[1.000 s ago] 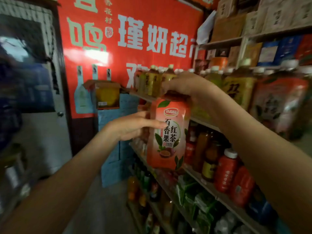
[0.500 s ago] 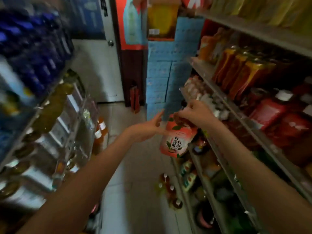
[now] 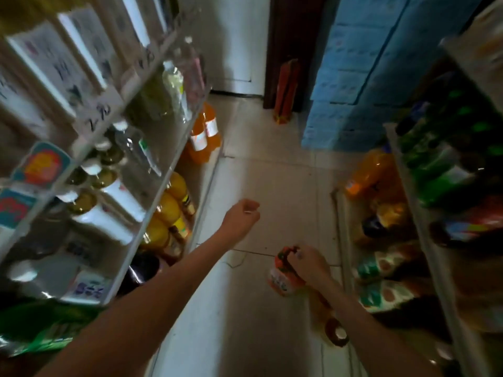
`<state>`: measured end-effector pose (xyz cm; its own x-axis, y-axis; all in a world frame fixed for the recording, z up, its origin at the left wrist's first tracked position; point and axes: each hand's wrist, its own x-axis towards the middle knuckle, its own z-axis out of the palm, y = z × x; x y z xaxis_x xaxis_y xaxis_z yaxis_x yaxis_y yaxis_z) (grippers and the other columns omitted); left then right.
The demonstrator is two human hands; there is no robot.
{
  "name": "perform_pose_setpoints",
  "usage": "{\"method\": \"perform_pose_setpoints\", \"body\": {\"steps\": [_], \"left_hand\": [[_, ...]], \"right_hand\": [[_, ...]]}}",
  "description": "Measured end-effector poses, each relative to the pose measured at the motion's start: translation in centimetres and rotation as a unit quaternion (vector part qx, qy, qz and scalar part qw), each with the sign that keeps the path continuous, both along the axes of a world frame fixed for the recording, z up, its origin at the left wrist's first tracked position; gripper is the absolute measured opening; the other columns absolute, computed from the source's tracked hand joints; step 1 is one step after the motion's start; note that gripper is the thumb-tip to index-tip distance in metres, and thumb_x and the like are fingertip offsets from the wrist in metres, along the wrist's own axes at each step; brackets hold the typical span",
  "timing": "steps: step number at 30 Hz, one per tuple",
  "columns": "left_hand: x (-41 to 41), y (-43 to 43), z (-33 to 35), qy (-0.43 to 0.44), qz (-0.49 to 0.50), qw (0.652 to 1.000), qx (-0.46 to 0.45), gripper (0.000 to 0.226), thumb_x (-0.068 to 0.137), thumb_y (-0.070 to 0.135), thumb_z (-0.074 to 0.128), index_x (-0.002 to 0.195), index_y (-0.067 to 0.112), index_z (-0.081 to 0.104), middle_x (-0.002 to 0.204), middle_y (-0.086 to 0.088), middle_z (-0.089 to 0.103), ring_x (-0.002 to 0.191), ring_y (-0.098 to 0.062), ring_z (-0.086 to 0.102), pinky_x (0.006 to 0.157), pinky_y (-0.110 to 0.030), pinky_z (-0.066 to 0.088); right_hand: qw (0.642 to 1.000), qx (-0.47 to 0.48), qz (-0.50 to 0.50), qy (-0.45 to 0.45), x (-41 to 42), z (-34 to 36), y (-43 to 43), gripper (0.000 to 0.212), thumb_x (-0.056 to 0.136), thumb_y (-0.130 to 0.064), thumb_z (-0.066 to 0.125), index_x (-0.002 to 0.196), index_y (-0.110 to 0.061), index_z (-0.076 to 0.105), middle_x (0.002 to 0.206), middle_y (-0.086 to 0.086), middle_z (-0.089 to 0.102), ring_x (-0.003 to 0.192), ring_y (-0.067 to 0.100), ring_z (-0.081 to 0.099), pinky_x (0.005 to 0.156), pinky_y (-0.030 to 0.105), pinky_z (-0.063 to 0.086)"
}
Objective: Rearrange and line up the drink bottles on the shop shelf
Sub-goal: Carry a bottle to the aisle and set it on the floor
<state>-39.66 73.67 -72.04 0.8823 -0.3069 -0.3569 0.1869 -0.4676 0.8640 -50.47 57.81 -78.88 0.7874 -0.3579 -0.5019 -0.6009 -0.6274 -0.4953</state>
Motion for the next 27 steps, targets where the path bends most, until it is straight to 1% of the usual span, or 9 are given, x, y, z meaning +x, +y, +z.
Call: {"method": "perform_pose_setpoints", "body": {"steps": [2, 5, 7, 10, 15, 17, 19, 24, 27], "left_hand": [[1.4, -0.1, -3.8, -0.028, 0.004, 1.0, 0.002, 0.027, 0.09, 0.014, 0.056, 0.117, 0.015, 0.056, 0.117, -0.001, 0.059, 0.102, -0.016, 0.058, 0.079, -0.024, 0.044], [2.8, -0.4, -9.3, -0.041, 0.007, 0.999, 0.001, 0.026, 0.091, 0.015, 0.055, 0.117, 0.016, 0.055, 0.114, 0.002, 0.058, 0.098, -0.011, 0.056, 0.069, -0.015, 0.041], [3.1, -0.6, -12.9, -0.04, 0.008, 0.999, 0.004, 0.029, 0.092, 0.017, 0.056, 0.121, 0.015, 0.052, 0.115, 0.002, 0.058, 0.097, -0.01, 0.056, 0.067, -0.012, 0.04], [3.2, -0.1, -16.0, -0.018, 0.039, 0.999, -0.005, 0.041, 0.092, 0.021, 0.056, 0.129, 0.013, 0.042, 0.114, -0.001, 0.058, 0.099, -0.016, 0.058, 0.075, -0.022, 0.047], [3.2, 0.9, -21.1, 0.0, 0.053, 0.999, 0.003, 0.041, 0.092, 0.017, 0.055, 0.131, 0.012, 0.041, 0.113, -0.003, 0.057, 0.097, -0.018, 0.057, 0.083, -0.029, 0.047], [2.6, 1.2, -22.1, 0.012, 0.043, 0.999, 0.009, 0.041, 0.092, 0.016, 0.055, 0.13, 0.012, 0.042, 0.115, -0.002, 0.056, 0.1, -0.018, 0.055, 0.084, -0.028, 0.045], [2.2, 1.4, -23.0, 0.025, 0.034, 0.999, 0.013, 0.04, 0.092, 0.015, 0.055, 0.129, 0.012, 0.043, 0.117, -0.003, 0.056, 0.1, -0.019, 0.055, 0.084, -0.029, 0.046], [0.9, 1.5, -20.9, 0.022, 0.042, 0.999, 0.025, 0.034, 0.09, 0.013, 0.054, 0.124, 0.011, 0.05, 0.119, -0.007, 0.057, 0.107, -0.022, 0.056, 0.094, -0.036, 0.047], [0.1, 0.9, -16.3, 0.028, 0.031, 0.999, 0.02, 0.03, 0.09, 0.009, 0.054, 0.12, 0.011, 0.055, 0.119, -0.006, 0.058, 0.106, -0.019, 0.056, 0.095, -0.036, 0.047]], "right_hand": [[0.999, -0.02, 0.032, 0.021, 0.6, -5.7, 0.7, 0.014, 0.091, -0.024, 0.044, 0.093, -0.021, 0.058, 0.104, 0.006, 0.066, 0.095, 0.023, 0.061, 0.077, 0.027, 0.045], [0.999, -0.03, 0.005, 0.026, 1.5, -13.8, 1.3, 0.014, 0.091, -0.025, 0.046, 0.095, -0.021, 0.059, 0.093, 0.0, 0.064, 0.08, 0.015, 0.059, 0.064, 0.02, 0.044], [0.999, -0.038, 0.008, 0.036, 2.0, -19.0, 1.8, 0.024, 0.092, -0.025, 0.044, 0.108, -0.014, 0.058, 0.105, 0.006, 0.064, 0.091, 0.022, 0.06, 0.072, 0.025, 0.044], [0.998, -0.044, 0.011, 0.045, 2.6, -24.1, 2.0, 0.027, 0.094, -0.027, 0.04, 0.111, -0.011, 0.054, 0.111, 0.01, 0.062, 0.096, 0.025, 0.058, 0.074, 0.028, 0.042], [0.996, -0.061, 0.03, 0.053, 3.1, -30.8, 1.5, 0.028, 0.097, -0.026, 0.038, 0.119, -0.013, 0.048, 0.099, 0.004, 0.058, 0.069, 0.012, 0.055, 0.05, 0.018, 0.039], [0.995, -0.063, 0.04, 0.061, 2.4, -32.3, 1.8, 0.03, 0.098, -0.024, 0.039, 0.124, -0.012, 0.048, 0.113, 0.009, 0.06, 0.092, 0.021, 0.06, 0.069, 0.025, 0.049], [0.995, -0.053, 0.04, 0.069, 1.6, -33.5, 2.0, 0.03, 0.098, -0.023, 0.041, 0.124, -0.011, 0.047, 0.12, 0.012, 0.058, 0.104, 0.026, 0.057, 0.083, 0.031, 0.047], [0.988, 0.015, 0.085, 0.131, 0.9, -30.3, 1.6, 0.043, 0.097, -0.03, 0.046, 0.134, -0.009, 0.041, 0.125, 0.013, 0.055, 0.101, 0.025, 0.056, 0.079, 0.03, 0.045], [0.984, 0.105, 0.06, 0.13, 1.2, -22.9, 2.2, 0.044, 0.094, -0.041, 0.046, 0.109, -0.002, 0.059, 0.101, 0.014, 0.065, 0.083, 0.025, 0.063, 0.072, 0.031, 0.051]]}}
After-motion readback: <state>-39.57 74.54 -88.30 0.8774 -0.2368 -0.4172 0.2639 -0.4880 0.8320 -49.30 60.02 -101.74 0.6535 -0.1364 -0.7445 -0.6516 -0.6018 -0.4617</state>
